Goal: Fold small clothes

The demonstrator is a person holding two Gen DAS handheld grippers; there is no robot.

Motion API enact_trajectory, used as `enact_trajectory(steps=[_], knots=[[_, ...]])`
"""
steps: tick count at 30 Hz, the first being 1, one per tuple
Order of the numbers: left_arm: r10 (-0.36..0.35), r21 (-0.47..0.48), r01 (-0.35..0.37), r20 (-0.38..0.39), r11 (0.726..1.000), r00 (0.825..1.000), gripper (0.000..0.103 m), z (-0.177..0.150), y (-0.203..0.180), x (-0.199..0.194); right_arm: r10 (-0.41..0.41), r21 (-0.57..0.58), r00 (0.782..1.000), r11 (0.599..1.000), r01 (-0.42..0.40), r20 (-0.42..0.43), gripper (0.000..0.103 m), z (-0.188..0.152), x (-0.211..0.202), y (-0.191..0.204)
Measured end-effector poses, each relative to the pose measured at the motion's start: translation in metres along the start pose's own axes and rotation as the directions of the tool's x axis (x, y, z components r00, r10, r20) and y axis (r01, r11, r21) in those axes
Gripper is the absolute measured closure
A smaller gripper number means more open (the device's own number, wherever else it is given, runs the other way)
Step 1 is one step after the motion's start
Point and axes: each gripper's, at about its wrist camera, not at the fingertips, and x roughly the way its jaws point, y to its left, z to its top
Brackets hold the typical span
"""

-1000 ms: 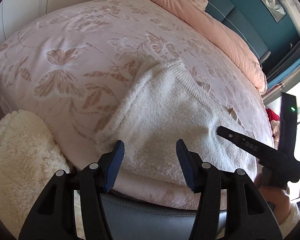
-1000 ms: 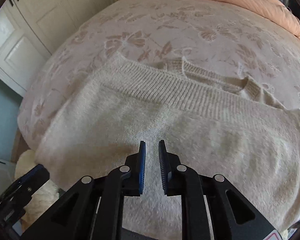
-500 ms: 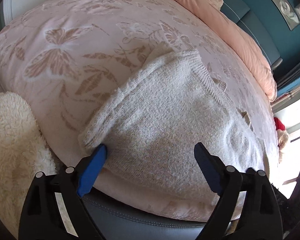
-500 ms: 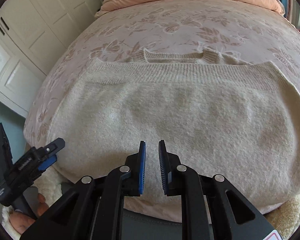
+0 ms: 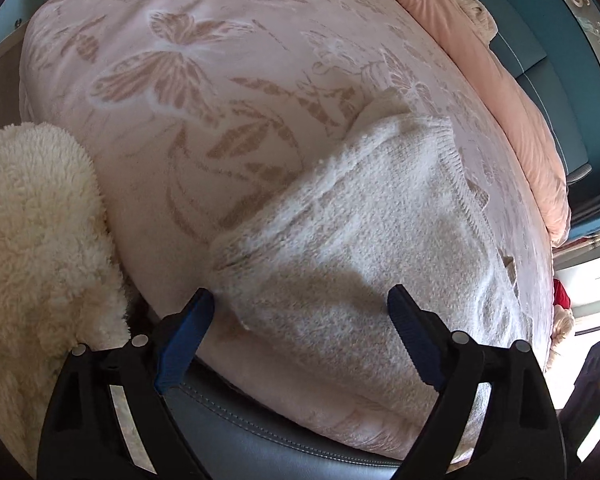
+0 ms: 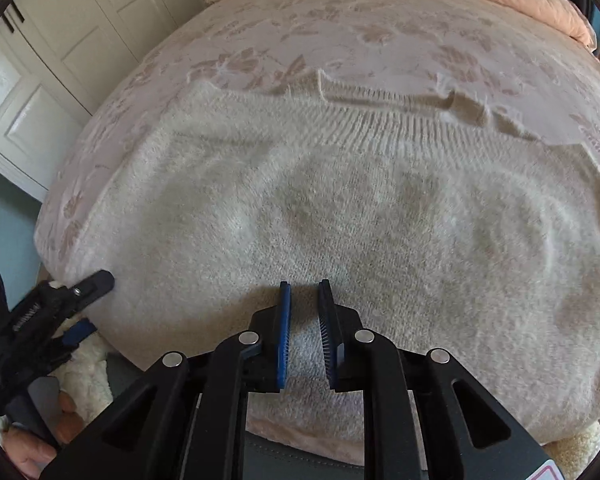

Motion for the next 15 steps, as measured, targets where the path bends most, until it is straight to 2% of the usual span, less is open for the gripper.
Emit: enact_trajectory(steps=[3, 5, 6, 8, 10, 11, 13, 15], knots=[[0.012, 0.015, -0.012, 0.01, 1.0, 1.0, 0.027, 0.006, -0.001, 0.002, 0.017, 0.006, 1.0, 1.0, -0.018, 0.011, 0.087, 0.0, 0.002, -0.002], [0.016, 0.024, -0.017, 0.035, 1.0, 0.999, 0.039, 0.01, -0.002, 0.0, 0.027, -0.001, 1.0, 1.0, -0.027, 0.013, 0.087, -0.001, 0.002, -0.003], [0.005, 0.04, -0.007, 0.044, 0.999, 0.999, 0.052, 0.012, -0.005, -0.002, 0.032, -0.001, 0.999, 0.999, -0.032, 0.015, 0.087, -0.002, 0.002, -0.003], [-0.028, 0.061, 0.026, 0.029, 0.998, 0.999, 0.071, 0.017, -0.015, -0.005, 0.046, 0.006, 0.999, 0.999, -0.046, 0.023, 0.087, -0.004, 0.0, -0.006], [-0.077, 0.085, 0.075, 0.031, 0.994, 0.997, 0.076, 0.019, -0.033, -0.017, 0.07, 0.027, 0.997, 0.997, -0.071, 0.033, 0.087, -0.005, -0.003, -0.01], [-0.106, 0.126, 0.1, 0.04, 0.987, 0.994, 0.076, 0.018, -0.049, -0.026, 0.09, 0.046, 0.995, 0.995, -0.093, 0.044, 0.087, -0.005, -0.007, -0.013], [-0.159, 0.27, 0.133, 0.078, 0.954, 0.984, 0.078, 0.012, -0.093, -0.052, 0.141, 0.098, 0.987, 0.984, -0.149, 0.081, 0.087, -0.008, -0.022, -0.023], [-0.233, 0.42, 0.167, 0.111, 0.892, 0.966, 0.081, -0.002, -0.14, -0.08, 0.193, 0.156, 0.97, 0.964, -0.216, 0.149, 0.087, -0.015, -0.046, -0.043]])
